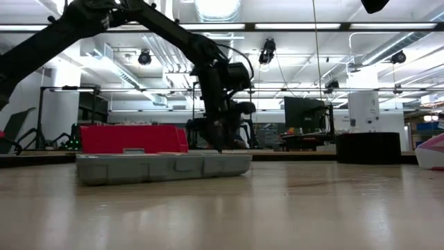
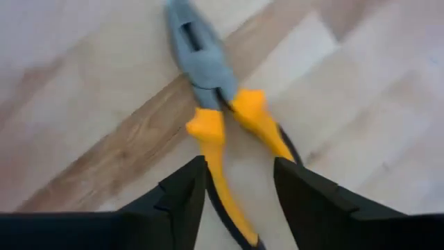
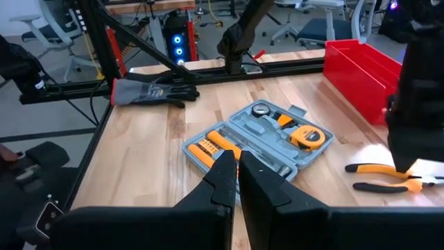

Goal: Prefit tool cases
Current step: Remove the electrical tape from the gray toolbox

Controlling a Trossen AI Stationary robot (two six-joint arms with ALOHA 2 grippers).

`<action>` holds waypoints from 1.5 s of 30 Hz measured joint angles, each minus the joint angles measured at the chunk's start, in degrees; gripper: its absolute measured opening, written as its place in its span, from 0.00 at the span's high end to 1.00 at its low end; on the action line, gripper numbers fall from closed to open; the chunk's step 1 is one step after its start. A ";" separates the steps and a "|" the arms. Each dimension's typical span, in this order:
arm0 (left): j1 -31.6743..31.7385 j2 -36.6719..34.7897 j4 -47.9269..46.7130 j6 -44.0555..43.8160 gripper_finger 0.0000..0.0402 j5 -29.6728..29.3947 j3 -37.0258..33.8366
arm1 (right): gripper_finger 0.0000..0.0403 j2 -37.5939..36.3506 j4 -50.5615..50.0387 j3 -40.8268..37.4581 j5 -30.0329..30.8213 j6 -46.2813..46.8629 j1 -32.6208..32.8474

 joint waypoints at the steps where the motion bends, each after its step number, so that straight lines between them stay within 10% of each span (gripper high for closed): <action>1: -0.32 -0.63 -1.02 1.58 0.54 0.04 0.00 | 1.00 0.00 -0.01 0.00 0.00 0.00 0.00; 18: -10.63 -17.80 -9.97 20.56 0.58 -3.49 -19.36 | 1.00 0.00 -0.04 0.00 0.04 0.20 0.00; 32: -12.32 -35.94 -5.72 9.57 0.60 -3.42 -44.24 | 1.00 0.00 -0.28 -0.02 0.05 -0.24 0.00; 45: -12.43 -36.69 -3.26 5.24 0.63 -9.38 -50.48 | 1.00 -0.02 -0.20 -0.02 0.07 -0.59 -0.02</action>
